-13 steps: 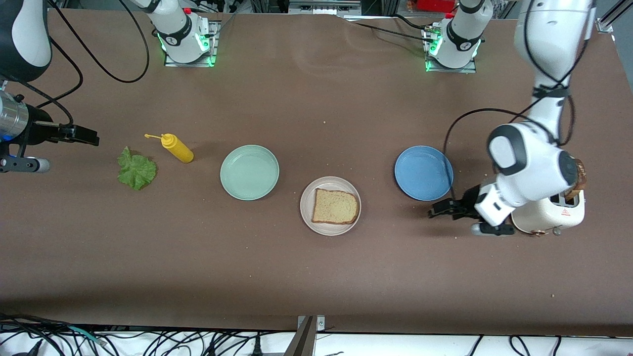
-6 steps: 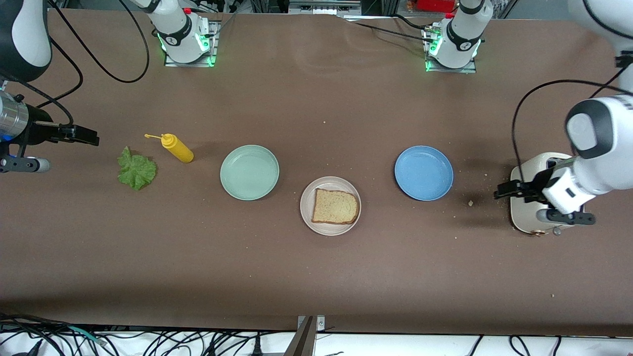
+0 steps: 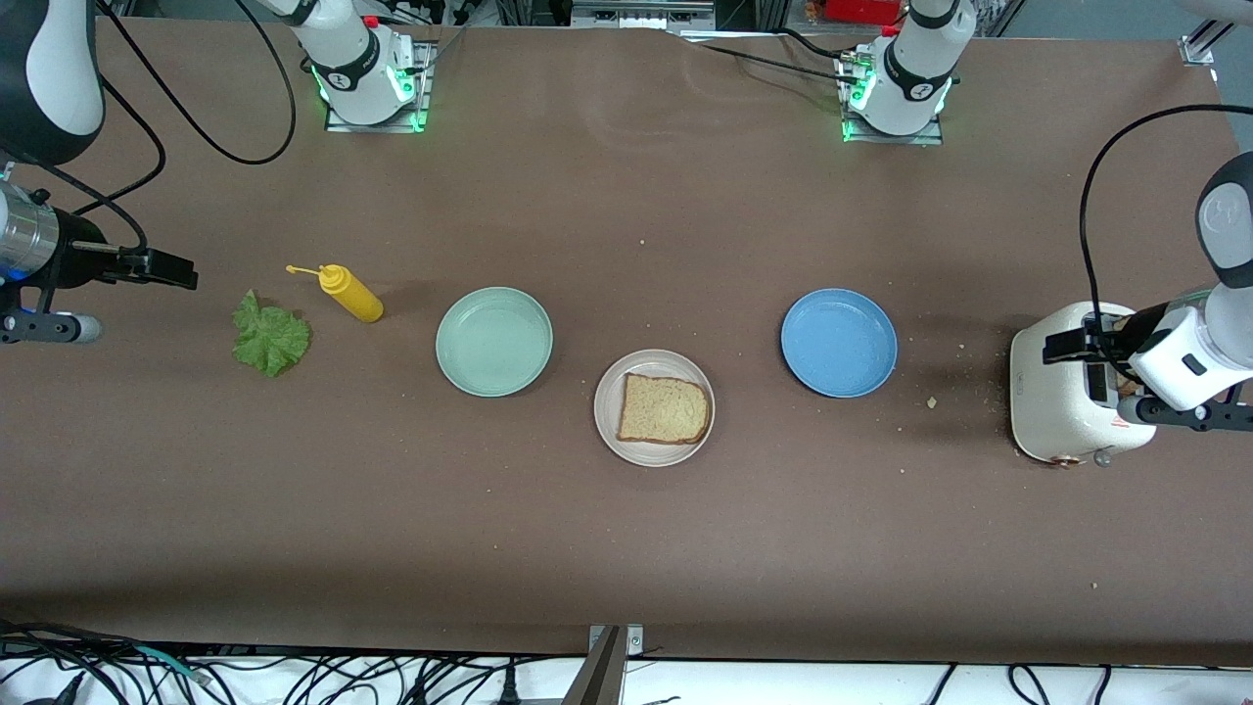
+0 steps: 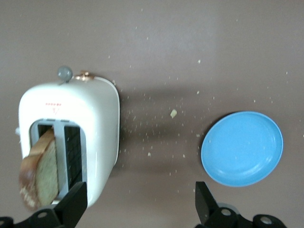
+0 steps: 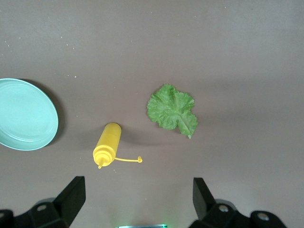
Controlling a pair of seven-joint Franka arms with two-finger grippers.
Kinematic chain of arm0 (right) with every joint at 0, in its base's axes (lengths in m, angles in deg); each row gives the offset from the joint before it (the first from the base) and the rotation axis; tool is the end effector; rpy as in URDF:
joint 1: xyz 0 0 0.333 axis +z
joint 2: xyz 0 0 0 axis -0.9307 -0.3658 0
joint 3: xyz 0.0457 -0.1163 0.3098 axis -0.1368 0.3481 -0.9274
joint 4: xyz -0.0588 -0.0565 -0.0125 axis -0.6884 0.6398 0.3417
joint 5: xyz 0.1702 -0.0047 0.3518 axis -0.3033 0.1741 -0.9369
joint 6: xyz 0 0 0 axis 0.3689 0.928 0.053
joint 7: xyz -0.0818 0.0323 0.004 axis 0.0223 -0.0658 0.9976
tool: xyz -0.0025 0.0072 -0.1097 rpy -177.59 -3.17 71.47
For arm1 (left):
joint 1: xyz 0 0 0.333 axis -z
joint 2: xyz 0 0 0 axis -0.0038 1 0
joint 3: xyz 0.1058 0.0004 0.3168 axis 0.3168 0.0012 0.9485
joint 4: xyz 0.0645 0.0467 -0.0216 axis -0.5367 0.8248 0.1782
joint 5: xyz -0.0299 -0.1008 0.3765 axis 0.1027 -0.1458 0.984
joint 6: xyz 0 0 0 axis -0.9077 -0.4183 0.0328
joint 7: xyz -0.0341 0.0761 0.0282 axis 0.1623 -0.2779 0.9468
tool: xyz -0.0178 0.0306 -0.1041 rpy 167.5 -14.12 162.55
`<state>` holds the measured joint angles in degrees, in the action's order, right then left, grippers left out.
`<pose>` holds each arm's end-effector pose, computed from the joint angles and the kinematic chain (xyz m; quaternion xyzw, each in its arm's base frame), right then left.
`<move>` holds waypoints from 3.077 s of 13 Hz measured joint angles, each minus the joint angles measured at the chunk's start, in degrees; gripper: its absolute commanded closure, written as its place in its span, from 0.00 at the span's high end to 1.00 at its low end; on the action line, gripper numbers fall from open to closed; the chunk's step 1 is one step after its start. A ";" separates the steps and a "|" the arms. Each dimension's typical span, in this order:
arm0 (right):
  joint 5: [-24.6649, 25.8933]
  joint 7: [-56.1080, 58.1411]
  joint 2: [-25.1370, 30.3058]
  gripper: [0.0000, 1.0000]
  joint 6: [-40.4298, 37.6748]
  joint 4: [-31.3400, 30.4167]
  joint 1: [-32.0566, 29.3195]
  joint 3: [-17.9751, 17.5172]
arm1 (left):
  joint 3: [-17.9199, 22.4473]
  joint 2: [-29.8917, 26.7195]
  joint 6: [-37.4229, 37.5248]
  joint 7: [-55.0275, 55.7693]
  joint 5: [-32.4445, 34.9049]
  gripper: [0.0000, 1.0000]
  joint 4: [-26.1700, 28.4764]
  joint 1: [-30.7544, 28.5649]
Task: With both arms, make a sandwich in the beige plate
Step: 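Move the left gripper back above the toaster, then reach and grasp the yellow mustard bottle with the right gripper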
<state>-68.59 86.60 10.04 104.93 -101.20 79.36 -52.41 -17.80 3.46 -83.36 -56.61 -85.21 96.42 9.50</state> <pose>0.6019 -0.0171 0.5400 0.9941 -0.0261 -0.1024 0.0260 0.6535 0.0454 0.4874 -0.9953 0.0261 0.0934 0.0075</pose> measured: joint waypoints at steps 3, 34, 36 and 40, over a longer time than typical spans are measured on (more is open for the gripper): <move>-1.28 0.92 -1.11 0.99 0.02 -1.82 -0.09 0.00 | -0.61 0.00 7.17 4.20 0.41 1.00 -2.81 1.60; -71.85 140.11 -22.53 0.99 4.71 -36.37 -11.27 10.64 | -2.56 -22.49 0.54 9.41 4.24 1.00 21.10 0.87; -73.51 140.50 -23.15 0.99 4.71 -36.37 -11.24 8.68 | -2.57 -22.52 0.26 9.41 4.69 1.00 21.10 0.85; -73.84 141.86 -24.56 0.97 3.15 -37.28 -11.35 8.03 | -2.57 -22.52 0.03 9.48 4.71 1.00 21.10 0.73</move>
<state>-142.44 228.45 -14.53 108.08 -138.48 68.01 -44.38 -20.37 -19.06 -83.33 -47.13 -80.49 117.53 10.24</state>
